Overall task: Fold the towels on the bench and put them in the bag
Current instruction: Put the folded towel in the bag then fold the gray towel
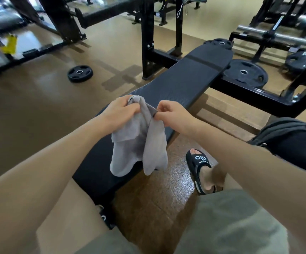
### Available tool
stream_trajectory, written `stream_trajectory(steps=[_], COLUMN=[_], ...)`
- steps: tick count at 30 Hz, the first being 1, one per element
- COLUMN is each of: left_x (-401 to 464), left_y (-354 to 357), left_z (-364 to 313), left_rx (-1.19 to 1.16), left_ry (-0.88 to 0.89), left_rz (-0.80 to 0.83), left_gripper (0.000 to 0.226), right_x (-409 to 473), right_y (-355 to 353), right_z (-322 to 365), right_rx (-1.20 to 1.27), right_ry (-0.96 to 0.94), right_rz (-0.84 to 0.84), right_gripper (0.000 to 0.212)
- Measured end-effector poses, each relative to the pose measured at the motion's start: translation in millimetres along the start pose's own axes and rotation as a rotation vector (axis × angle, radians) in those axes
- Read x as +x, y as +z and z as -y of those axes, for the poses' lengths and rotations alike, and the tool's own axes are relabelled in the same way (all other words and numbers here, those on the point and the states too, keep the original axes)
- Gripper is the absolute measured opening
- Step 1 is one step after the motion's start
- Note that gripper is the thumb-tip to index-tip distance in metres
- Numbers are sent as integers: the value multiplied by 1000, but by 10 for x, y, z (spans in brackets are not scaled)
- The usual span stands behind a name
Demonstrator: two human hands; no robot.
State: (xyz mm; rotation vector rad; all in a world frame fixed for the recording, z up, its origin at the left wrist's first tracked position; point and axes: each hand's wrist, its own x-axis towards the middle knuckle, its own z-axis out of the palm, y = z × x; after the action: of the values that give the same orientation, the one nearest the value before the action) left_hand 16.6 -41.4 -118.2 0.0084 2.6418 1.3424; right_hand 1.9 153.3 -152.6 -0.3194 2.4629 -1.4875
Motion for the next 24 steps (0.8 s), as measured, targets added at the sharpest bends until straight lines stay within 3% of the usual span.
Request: stream_trajectory(steps=[4, 8, 13, 15, 18, 21, 24], left_x=[-18, 27, 41, -25, -135, -169, -43], left_y=[-189, -403, -791, -886, -767, -391, -142], left_z=[104, 328, 670, 759, 729, 480, 349], left_rx=[61, 281, 355, 495, 701, 557, 355], left_ry=[14, 59, -110, -215, -187, 57, 117], left_rz=[-13, -181, -383, -360, -240, -38, 2], left_gripper=[31, 33, 26, 11, 62, 80, 70], right_x=[48, 147, 195, 198, 232, 264, 234], right_y=[-35, -218, -444, -474, -373, -189, -131], right_z=[91, 95, 50, 65, 204, 428, 678], right_rx=[-102, -85, -32, 24, 234, 347, 205], right_ry=[-38, 27, 178, 213, 226, 212, 123], right_rz=[-127, -357, -506, -513, -442, -315, -189], right_gripper=[15, 16, 20, 19, 6, 6, 8])
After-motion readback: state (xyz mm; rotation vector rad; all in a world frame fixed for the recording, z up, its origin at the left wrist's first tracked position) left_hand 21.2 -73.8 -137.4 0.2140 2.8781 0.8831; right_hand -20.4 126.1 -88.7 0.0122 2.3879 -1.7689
